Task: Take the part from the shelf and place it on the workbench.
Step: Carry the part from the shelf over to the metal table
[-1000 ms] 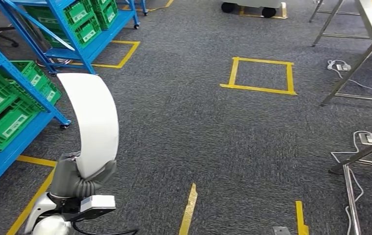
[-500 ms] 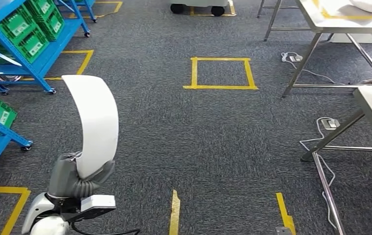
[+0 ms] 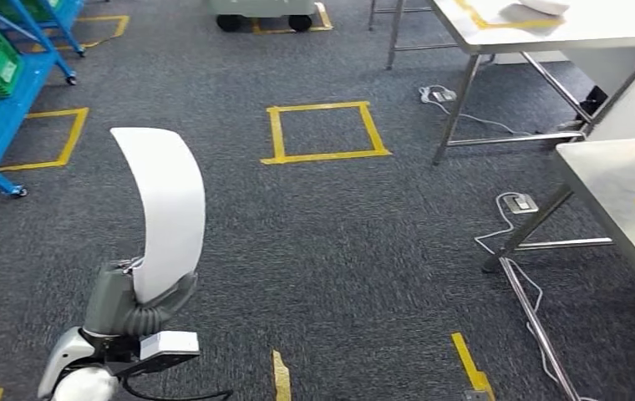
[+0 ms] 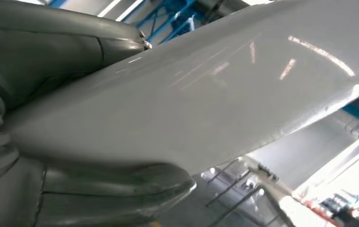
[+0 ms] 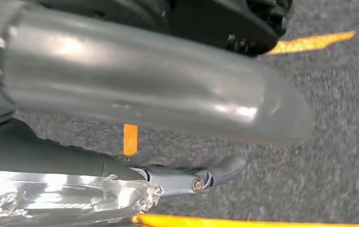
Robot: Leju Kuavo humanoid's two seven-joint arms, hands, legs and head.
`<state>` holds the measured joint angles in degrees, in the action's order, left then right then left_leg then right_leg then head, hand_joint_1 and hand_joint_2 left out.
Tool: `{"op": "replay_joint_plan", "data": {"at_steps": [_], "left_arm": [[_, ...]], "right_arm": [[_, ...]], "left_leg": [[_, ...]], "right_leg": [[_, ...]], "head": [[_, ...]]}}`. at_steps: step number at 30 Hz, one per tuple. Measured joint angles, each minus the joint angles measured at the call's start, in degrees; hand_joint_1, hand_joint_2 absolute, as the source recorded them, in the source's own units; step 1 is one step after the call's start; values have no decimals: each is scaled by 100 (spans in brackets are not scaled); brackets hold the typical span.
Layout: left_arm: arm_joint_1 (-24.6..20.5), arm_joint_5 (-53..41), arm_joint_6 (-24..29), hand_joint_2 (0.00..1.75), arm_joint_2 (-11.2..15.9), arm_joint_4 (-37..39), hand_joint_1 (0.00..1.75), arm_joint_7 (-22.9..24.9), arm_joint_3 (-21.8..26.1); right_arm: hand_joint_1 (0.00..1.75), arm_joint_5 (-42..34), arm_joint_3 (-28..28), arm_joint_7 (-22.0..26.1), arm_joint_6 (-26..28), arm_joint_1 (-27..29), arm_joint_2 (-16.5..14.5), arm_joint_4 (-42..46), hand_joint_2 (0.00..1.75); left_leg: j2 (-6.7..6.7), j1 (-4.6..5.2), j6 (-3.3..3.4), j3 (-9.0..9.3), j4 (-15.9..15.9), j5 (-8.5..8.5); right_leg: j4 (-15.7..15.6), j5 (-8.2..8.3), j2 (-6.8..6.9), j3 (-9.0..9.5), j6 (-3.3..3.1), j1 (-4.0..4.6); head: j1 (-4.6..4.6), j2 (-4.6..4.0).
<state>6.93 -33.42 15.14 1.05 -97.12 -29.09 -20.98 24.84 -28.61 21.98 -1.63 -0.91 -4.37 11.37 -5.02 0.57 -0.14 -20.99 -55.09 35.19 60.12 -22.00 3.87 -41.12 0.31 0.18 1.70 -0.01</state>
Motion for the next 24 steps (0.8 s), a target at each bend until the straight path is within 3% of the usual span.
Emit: {"op": "replay_joint_plan", "data": {"at_steps": [1, 3, 4, 6, 8, 9, 10, 11, 12, 13, 15, 16, 17, 19, 21, 22, 23, 24], "left_arm": [[-7, -10, -2, 175, 2, -5, 175, -2, 0], [-19, -18, -2, 175, 7, -10, 175, -8, -2], [-24, -19, -1, 175, 10, -10, 175, -10, -3], [-25, -33, -1, 175, 23, -10, 175, -14, -3], [-22, -71, -8, 175, 38, -10, 175, -12, -3], [-22, -94, -13, 175, 42, -10, 175, -9, -4], [-24, -113, -18, 175, 44, -10, 175, -4, -4], [-26, -127, -23, 175, 46, -10, 175, 2, -4], [-27, -141, -30, 175, 50, -8, 175, 8, -5], [-31, -152, -40, 175, 53, -5, 175, 14, -5], [-34, -173, -62, 175, 61, 0, 175, 22, -7], [-41, -180, -70, 175, 62, 1, 175, 25, -8], [-48, -186, -73, 175, 61, 2, 175, 26, -9], [-61, -187, -75, 175, 52, 3, 175, 25, -10], [-57, -189, -76, 175, 49, 6, 175, 23, -10], [-56, -189, -78, 175, 50, 8, 175, 23, -10], [-55, -190, -82, 175, 50, 12, 175, 23, -10], [-55, -190, -88, 175, 50, 15, 175, 23, -11]], "right_arm": [[0, 4, -6, 5, -2, -3, 0, 0, 0], [0, 7, -20, 13, -3, 5, 2, -1, 0], [0, 7, -27, 15, -2, -1, 4, -1, 0], [0, 13, -36, 16, 1, -24, 8, -1, 0], [0, 28, -41, 16, 2, -42, 9, -1, 0], [0, 39, -45, 16, 1, -43, 8, -1, 0], [0, 50, -51, 16, 0, -42, 8, -1, 0], [0, 61, -56, 16, -1, -40, 7, -1, 0], [0, 69, -62, 15, -1, -42, 7, -1, 0], [0, 76, -68, 14, -1, -51, 5, -2, 0], [0, 87, -77, 9, 2, -61, 3, -3, 0], [0, 90, -81, 8, 3, -52, 3, -3, 0], [0, 92, -85, 5, 4, -36, 4, -3, 0], [0, 93, -99, 4, 8, -19, 4, -3, 0], [0, 94, -112, 4, 7, -43, 2, -3, 0], [0, 95, -116, 4, 5, -55, 1, -3, 0], [0, 96, -119, 4, 5, -60, 0, -3, 0], [0, 100, -123, 4, 7, -58, 0, -3, 0]], "left_leg": [[-26, 1, -33, 9, 11, -1], [111, -27, -72, -66, -246, -27], [230, -43, -83, -230, -544, 17], [424, -69, -101, -753, -1309, 292], [459, -75, -104, -1212, -1744, 543], [466, -75, -96, -1325, -1709, 461], [488, -74, -82, -1346, -1497, 214], [546, -75, -66, -1305, -1172, -135], [653, -77, -47, -1248, -853, -412], [758, -76, -27, -1198, -587, -564], [878, -64, 14, -1168, -377, -622], [848, -61, 41, -1155, -334, -642], [793, -67, 67, -1140, -306, -697], [673, -89, 121, -1105, -240, -746], [537, -89, 153, -1090, -219, -744], [459, -86, 162, -1086, -220, -733], [385, -85, 164, -1080, -220, -719], [317, -88, 158, -1068, -221, -703]], "right_leg": [[-12, -26, -77, 31, -54, 1], [-63, -85, -225, 108, -120, -19], [-89, -109, -295, 159, -150, -29], [-118, -167, -436, 241, -190, -29], [-119, -235, -593, 326, -197, -23], [-119, -269, -673, 381, -189, -20], [-118, -303, -750, 441, -175, -20], [-119, -333, -823, 496, -155, -22], [-116, -358, -889, 540, -131, -24], [-111, -372, -950, 551, -102, -31], [-116, -380, -1056, 528, -30, -50], [-129, -374, -1109, 503, 11, -56], [-125, -384, -1092, 485, 42, -56], [83, -536, -846, 368, 91, -35], [725, -888, -534, 64, 136, -35], [1097, -1043, -473, -116, 163, -51], [1354, -1115, -445, -242, 187, -68], [1405, -1077, -428, -267, 209, -85]], "head": [[-6, 1], [-14, 1], [-21, 1], [-29, 1], [-29, 1], [-28, 1], [-28, 1], [-29, 1], [-26, 1], [-34, 1], [-45, 1], [-52, 1], [-50, 1], [-17, 1], [10, 1], [13, 1], [12, 1], [15, 1]]}}
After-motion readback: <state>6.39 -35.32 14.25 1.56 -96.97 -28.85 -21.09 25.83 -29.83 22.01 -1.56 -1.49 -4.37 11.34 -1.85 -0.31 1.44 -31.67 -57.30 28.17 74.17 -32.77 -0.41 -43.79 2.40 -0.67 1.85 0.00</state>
